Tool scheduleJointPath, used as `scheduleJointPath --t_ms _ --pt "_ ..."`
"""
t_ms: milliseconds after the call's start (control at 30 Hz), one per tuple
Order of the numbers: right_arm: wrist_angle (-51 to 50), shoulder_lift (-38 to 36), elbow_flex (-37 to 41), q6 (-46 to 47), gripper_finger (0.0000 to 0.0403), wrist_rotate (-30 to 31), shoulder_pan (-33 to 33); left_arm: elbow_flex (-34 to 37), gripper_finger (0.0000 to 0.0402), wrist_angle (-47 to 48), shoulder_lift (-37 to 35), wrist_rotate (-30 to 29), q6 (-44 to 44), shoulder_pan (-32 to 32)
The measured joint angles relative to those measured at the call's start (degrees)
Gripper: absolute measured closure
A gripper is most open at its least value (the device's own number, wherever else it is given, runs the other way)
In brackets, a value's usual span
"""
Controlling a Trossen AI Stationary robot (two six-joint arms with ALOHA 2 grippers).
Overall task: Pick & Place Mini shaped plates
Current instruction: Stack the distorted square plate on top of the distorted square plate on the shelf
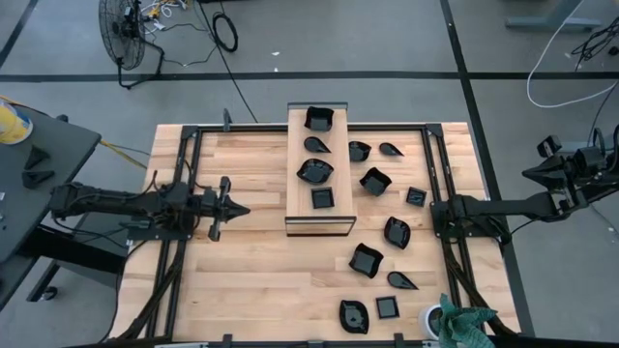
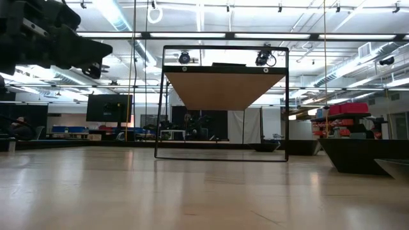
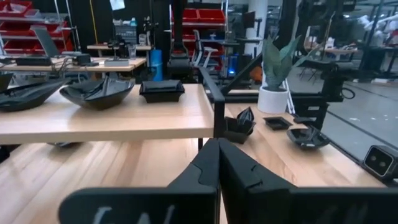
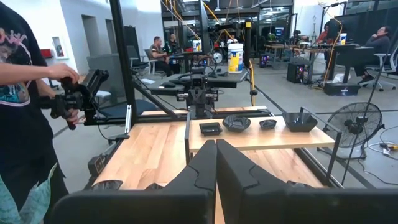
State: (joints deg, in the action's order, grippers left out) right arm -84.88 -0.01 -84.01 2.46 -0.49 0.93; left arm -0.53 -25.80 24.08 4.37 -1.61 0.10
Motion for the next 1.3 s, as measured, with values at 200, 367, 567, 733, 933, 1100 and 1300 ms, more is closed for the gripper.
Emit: scheduleJointPath --t_ms 200,367,567,733,933,1100,1300 --pt "0.0 0.0 0.0 0.0 0.0392 0.0 0.0 0.0 0.0399 0.2 -1.8 1.4 1.3 0.0" --pt "0.0 0.0 0.0 0.0 0.0392 0.0 0.0 0.0 0.0399 1.3 -4.5 2.1 0.8 0.0" --pt "0.0 0.0 0.0 0.0 0.0392 0.0 0.0 0.1 0.0398 1.7 -8.5 4.6 0.3 0.1" --pt "0.0 0.0 0.0 0.0 0.0392 0.0 0.0 0.1 0.0399 5.4 -12.6 5.4 -0.7 0.1" --pt "0.0 0.0 0.0 0.0 0.0392 0.0 0.0 0.1 0.0398 11.7 -17.9 5.6 -0.7 0.1" --pt "0.0 0.0 0.0 0.0 0.0392 0.0 0.0 0.1 0.0399 17.2 -22.1 6.0 -0.7 0.1" --pt "0.0 0.0 0.0 0.0 0.0392 0.0 0.0 0.1 0.0398 19.5 -24.0 6.1 -0.2 0.1"
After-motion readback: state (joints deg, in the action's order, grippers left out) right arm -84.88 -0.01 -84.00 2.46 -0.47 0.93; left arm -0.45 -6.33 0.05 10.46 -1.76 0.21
